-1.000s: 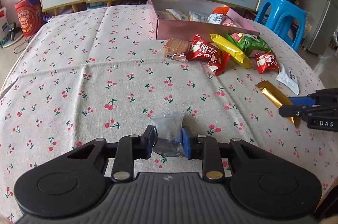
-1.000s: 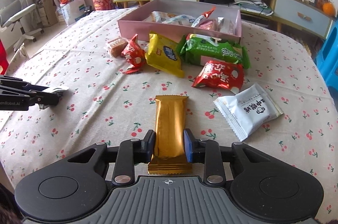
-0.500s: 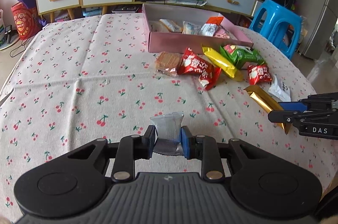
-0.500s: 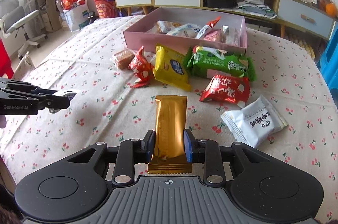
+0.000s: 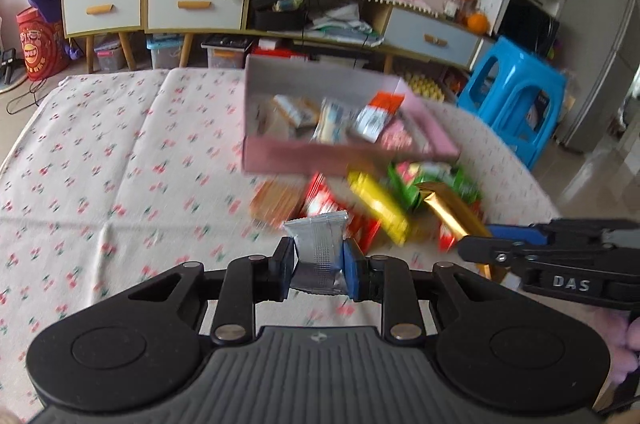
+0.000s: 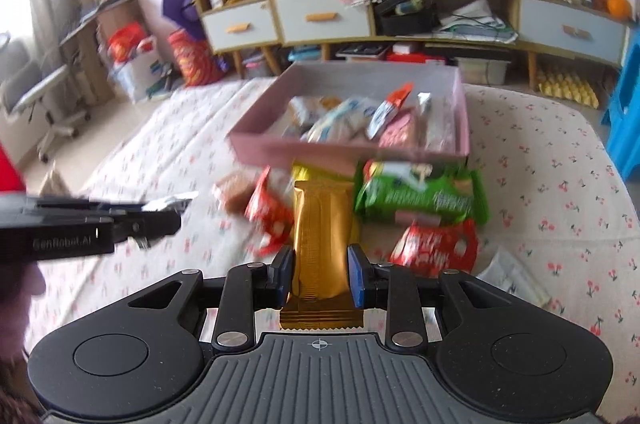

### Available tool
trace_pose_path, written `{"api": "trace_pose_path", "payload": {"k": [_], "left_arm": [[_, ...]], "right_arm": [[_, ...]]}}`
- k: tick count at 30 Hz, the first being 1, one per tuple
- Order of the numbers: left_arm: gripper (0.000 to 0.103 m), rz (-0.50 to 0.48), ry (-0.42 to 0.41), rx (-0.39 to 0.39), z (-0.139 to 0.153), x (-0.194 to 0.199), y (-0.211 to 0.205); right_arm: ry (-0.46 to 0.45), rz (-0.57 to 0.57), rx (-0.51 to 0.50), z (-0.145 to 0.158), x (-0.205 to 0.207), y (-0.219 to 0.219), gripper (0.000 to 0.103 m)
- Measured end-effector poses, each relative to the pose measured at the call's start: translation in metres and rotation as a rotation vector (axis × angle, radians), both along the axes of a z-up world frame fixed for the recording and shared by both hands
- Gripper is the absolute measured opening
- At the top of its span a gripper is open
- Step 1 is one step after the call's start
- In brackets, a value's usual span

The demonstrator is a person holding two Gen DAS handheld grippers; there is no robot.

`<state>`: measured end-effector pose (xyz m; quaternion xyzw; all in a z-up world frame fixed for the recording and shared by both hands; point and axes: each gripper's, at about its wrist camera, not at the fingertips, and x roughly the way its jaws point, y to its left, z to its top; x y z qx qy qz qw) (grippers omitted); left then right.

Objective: Organize snacks
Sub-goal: 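Carry both snacks into the pink box and open both grippers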

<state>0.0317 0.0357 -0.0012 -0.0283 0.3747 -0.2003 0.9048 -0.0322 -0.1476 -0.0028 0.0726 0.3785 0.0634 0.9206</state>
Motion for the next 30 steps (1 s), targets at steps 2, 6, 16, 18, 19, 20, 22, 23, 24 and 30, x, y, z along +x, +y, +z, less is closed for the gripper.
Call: {"api": "trace_pose_path", "payload": {"k": [2,6,16,18,19,20,22,23,24,30], "left_arm": [[0.024,0.009,-0.004,-0.017,0.002,0.009,-0.008],[0.024,0.037,-0.003,-0.044,0.003,0.029,-0.021],[0.024,0.063,0.030,-0.086,0.006,0.064,-0.041],[0.024,0.050,0.030,-0.070,0.006,0.072,-0.042],[0.024,0.046,0.030,-0.061,0.006,0.077,-0.042],[0.024,0.045,0.033,-0.053,0.005,0.082,-0.042],[0.024,0.051,0.040,-0.059,0.002,0.093,-0.039],[0.024,0.057,0.047,-0.070,0.001,0.098,-0.037],[0.024,0.062,0.054,-0.083,-0.001,0.104,-0.035],[0.024,0.075,0.058,-0.099,-0.005,0.131,-0.035]], "right_arm": [[-0.002,-0.028,0.029,0.005,0.013,-0.006,0.028],[-0.001,-0.069,0.077,0.010,0.037,-0.013,0.028],[0.012,-0.125,0.157,0.017,0.086,-0.024,0.028],[0.023,-0.125,0.168,0.015,0.096,-0.027,0.028],[0.027,-0.129,0.174,0.015,0.100,-0.029,0.028],[0.032,-0.138,0.185,0.013,0.105,-0.032,0.028],[0.043,-0.158,0.208,0.010,0.114,-0.040,0.028],[0.050,-0.164,0.218,0.008,0.118,-0.043,0.028],[0.055,-0.171,0.225,0.007,0.122,-0.047,0.028],[0.068,-0.193,0.247,0.002,0.151,-0.069,0.028]]}}
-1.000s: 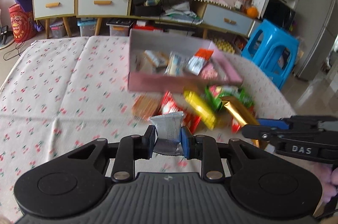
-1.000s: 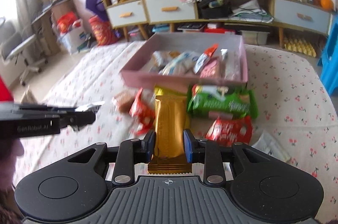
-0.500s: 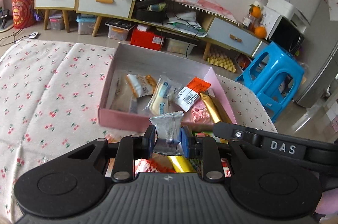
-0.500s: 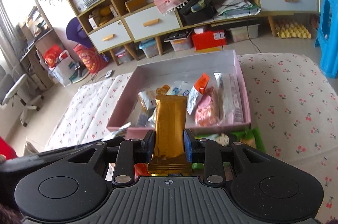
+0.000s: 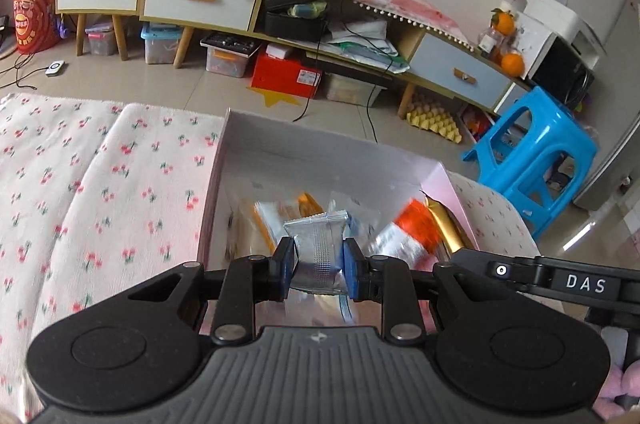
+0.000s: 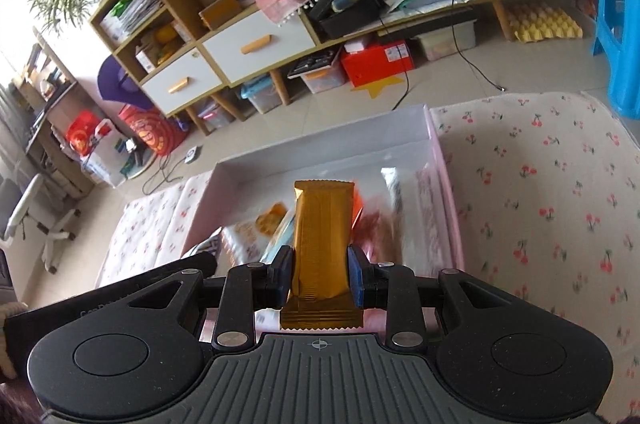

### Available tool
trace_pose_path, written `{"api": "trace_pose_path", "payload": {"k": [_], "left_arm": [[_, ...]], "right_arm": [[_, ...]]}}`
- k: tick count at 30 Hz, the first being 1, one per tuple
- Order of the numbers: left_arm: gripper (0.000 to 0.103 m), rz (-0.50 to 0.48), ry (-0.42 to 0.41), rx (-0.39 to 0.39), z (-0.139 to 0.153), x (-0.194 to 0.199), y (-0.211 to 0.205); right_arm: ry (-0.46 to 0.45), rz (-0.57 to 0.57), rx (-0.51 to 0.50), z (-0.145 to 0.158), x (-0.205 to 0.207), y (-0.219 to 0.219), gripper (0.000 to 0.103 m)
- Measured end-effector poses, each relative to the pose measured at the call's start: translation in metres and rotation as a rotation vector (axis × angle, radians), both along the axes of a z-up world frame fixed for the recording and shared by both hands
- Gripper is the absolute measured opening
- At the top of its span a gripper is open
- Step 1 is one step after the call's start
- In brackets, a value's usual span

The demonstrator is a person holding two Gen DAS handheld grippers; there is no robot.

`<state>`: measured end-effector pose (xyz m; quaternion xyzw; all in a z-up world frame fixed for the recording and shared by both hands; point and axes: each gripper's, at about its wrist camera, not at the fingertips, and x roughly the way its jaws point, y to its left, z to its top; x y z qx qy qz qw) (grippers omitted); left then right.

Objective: Organize snacks
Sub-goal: 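Carry both snacks into the pink box and open both grippers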

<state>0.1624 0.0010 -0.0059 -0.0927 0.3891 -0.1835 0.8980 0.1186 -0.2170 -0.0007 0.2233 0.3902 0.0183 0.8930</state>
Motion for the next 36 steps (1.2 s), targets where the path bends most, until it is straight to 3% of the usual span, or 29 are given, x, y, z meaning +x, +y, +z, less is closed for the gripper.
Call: {"api": "trace_pose_path", "payload": {"k": [4,11,16,28,36], "left_arm": [[0.024,-0.026,-0.018,0.015,-0.001,0.015,-0.006],[0.024,-0.047,-0.023,0.051,-0.011,0.035,-0.013],[0.024,-0.038,-0.007,0.054,-0.020,0.049,-0.012],[0.024,-0.057,-0.023,0.073,-0.031,0.061,-0.013],[0.025,-0.070,-0.022,0.089,-0.031,0.068,-0.018]], "right_arm": [[0.012,0.032,-0.033,0.000,0.024,-0.006,0.028],[0.035,0.128,-0.184,0.001,0.066,-0.002,0.028],[0.087,0.098,-0.233,-0.007,0.088,-0.002,0.028],[0.134,0.320,-0.425,-0.024,0.111,0.026,0.028],[0.162,0.367,-0.510,-0.032,0.112,0.040,0.029]]}}
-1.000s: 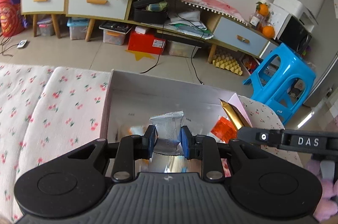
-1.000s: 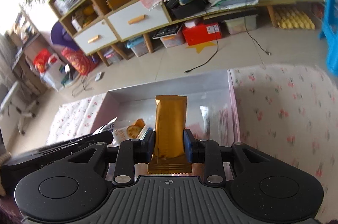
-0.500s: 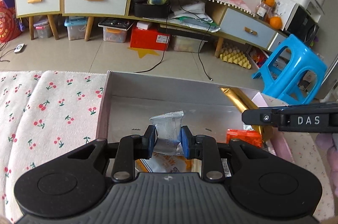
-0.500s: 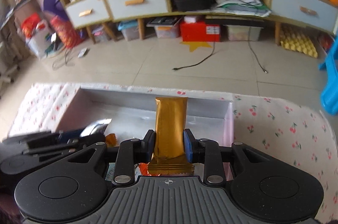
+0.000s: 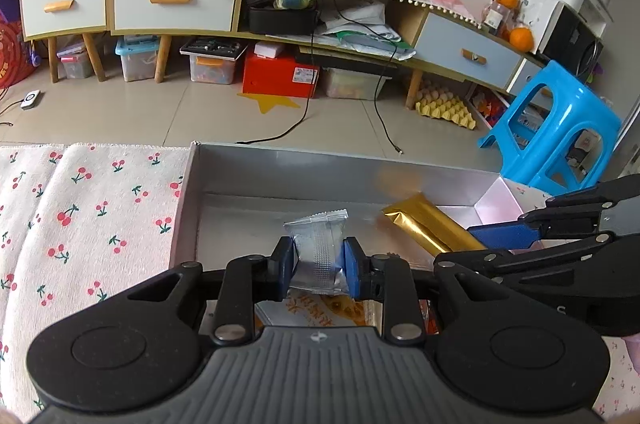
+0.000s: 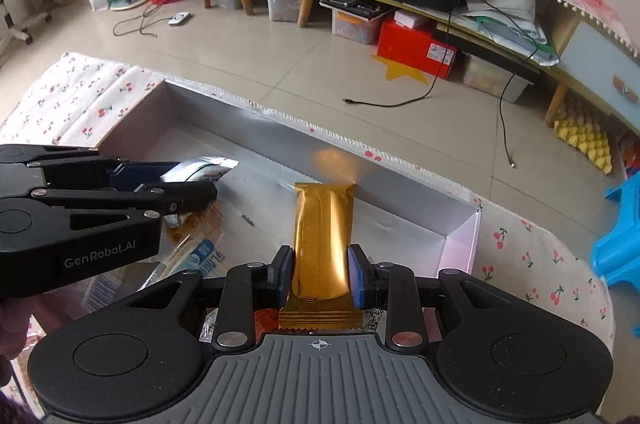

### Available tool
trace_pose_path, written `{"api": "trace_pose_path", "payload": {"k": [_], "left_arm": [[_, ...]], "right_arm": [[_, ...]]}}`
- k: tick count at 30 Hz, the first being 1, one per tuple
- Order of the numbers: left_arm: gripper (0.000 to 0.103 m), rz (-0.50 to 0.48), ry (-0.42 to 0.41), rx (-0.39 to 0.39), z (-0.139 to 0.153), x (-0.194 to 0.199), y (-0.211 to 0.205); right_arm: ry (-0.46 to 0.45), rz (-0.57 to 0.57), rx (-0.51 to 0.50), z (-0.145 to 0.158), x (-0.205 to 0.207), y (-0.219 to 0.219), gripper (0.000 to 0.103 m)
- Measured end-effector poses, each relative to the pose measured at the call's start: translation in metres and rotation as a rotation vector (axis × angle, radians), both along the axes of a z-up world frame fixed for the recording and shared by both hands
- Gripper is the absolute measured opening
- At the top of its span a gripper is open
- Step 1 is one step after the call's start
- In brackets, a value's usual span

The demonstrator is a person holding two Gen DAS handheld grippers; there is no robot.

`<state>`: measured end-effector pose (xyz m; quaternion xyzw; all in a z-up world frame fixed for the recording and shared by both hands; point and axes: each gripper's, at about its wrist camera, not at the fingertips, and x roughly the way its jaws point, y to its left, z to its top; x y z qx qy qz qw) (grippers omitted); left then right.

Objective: Organize snacks
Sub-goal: 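Carry both snacks into the pink box and open both grippers, then move both tools back over the red candy packs on the cloth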

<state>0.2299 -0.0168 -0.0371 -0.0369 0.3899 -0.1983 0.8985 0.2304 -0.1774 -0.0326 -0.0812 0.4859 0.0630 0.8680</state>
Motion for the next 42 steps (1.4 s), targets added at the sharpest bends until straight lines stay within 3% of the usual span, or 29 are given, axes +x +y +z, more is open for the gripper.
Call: {"api": "trace_pose_path", "payload": {"k": [6,10,14,17,23,30,35,42], "left_arm": [[0.032,0.002,-0.007,0.002,0.001,0.001,-0.002],[0.046,-0.020,-0.012,0.001,0.004,-0.004,-0.006],[0.065,-0.022,-0.036,0.042,0.009,-0.013,-0.007],[0.071,-0.008,-0.032,0.033,0.013,-0.018,-0.002],[0.080,0.012,-0.023,0.024,0.024,-0.034,0.008],[0.094,0.040,-0.031,0.028,0.039,-0.065,0.018],[0.103,0.073,-0.024,0.057,0.049,-0.085,0.025],[0.103,0.104,0.040,0.089,0.051,-0.108,0.035]], "right_arm": [[-0.043,-0.034,-0.009,0.007,-0.004,0.000,0.035],[-0.066,-0.081,0.044,0.014,-0.009,-0.009,0.047],[-0.085,-0.115,0.064,0.022,-0.017,-0.016,0.052],[-0.099,-0.134,0.081,0.031,-0.028,-0.021,0.062],[-0.119,-0.174,0.104,0.046,-0.053,-0.028,0.067],[-0.161,-0.200,0.134,0.065,-0.096,-0.025,0.083],[-0.189,-0.220,0.148,0.073,-0.126,-0.021,0.084],[-0.173,-0.256,0.152,0.075,-0.161,-0.012,0.087]]}}
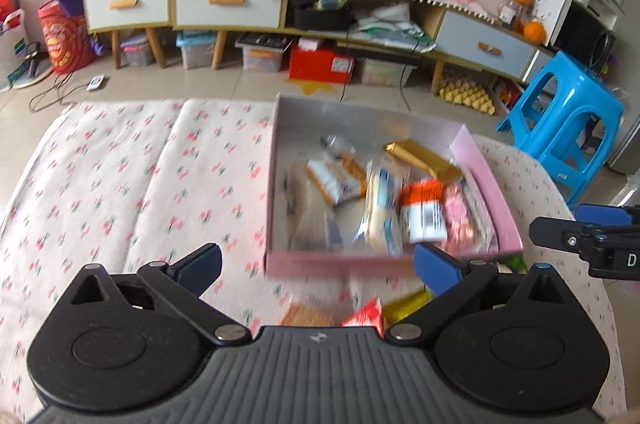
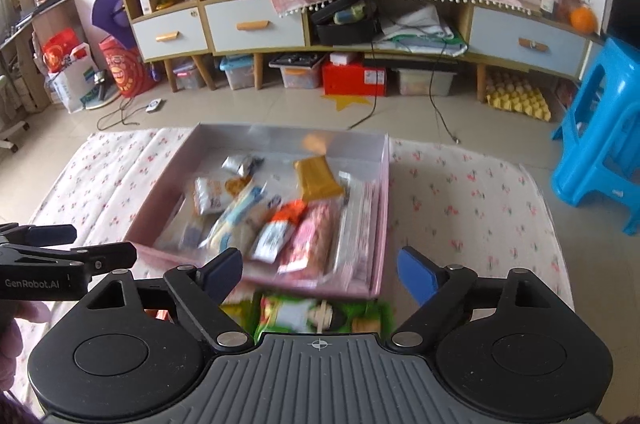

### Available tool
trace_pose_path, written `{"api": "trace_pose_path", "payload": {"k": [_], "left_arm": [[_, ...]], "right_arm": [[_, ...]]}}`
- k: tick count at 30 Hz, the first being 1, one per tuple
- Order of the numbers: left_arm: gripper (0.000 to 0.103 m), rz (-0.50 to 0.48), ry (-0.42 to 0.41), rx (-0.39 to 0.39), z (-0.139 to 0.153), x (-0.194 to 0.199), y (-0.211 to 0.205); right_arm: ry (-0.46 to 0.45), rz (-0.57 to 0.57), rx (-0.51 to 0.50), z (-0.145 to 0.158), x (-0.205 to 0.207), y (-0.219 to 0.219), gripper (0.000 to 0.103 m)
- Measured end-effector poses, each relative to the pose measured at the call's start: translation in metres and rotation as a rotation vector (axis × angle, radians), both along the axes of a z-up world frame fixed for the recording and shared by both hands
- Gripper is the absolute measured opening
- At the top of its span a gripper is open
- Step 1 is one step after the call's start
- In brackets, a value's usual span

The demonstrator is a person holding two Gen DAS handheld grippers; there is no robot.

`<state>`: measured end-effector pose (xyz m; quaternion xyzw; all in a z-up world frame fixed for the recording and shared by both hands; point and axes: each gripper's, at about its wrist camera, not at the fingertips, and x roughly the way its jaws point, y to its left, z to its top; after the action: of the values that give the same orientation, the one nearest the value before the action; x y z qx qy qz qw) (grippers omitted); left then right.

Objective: Organize snacks
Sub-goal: 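Move both tools back over the red candy packs on the cloth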

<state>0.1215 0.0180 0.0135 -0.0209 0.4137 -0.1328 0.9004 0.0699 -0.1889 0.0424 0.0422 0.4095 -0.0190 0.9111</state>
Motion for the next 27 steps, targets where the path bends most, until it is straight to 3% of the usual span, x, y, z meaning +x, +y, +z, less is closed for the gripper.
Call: {"api": "trace_pose_path", "payload": {"k": [5,13,21,27], "left_arm": [[0.103,0.020,0.032,0.021,-0.003,-0.014,0.006],[0.103,0.002,-0.013,-0.014,-0.017,-0.032,0.011],[0.102,-0.093,-0.038,0.033,-0.036,-0.044,0.006],[0.093,-0.141,0.044,-0.011,-0.048,-0.050,-0.002]], "right_arm": [[0.010,-0.009,0.004,-0.001,-0.021,0.006,0.088],[-0.006,0.015,0.043,-0.016,-0.047,0.004,0.092],[0.027,0.069,-0.083,-0.045,-0.063,-0.001,0.092],[0.061,0.146,-0.205,-0.067,-0.073,-0.001,0.092]]}}
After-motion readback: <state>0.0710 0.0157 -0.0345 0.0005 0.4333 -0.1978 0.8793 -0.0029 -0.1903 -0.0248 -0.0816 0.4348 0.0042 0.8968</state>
